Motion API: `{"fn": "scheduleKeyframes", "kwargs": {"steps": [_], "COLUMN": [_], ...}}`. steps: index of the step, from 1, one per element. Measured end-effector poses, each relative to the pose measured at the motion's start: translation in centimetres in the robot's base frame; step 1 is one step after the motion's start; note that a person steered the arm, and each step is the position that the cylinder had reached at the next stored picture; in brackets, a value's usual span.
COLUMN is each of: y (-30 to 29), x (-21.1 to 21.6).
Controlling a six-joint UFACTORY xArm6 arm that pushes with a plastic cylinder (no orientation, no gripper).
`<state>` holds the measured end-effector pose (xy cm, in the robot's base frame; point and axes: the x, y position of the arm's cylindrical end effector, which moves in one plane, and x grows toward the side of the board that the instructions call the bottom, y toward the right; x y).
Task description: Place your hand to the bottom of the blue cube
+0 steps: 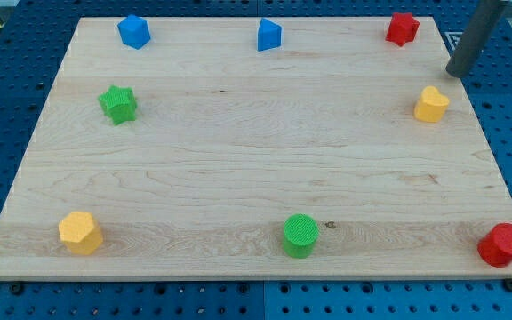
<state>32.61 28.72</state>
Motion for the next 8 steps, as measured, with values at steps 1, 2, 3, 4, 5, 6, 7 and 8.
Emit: {"fn": "scheduleKeyframes", "kwargs": {"steps": [1, 2, 3, 4, 5, 6, 7, 8], "y": [-2.2, -5.4, -7.9, -10.8, -12.3, -12.4, -13.2, -13.9], "x": [0.1, 0.9, 1.0, 1.7, 1.9, 1.9, 2.2, 2.3]}}
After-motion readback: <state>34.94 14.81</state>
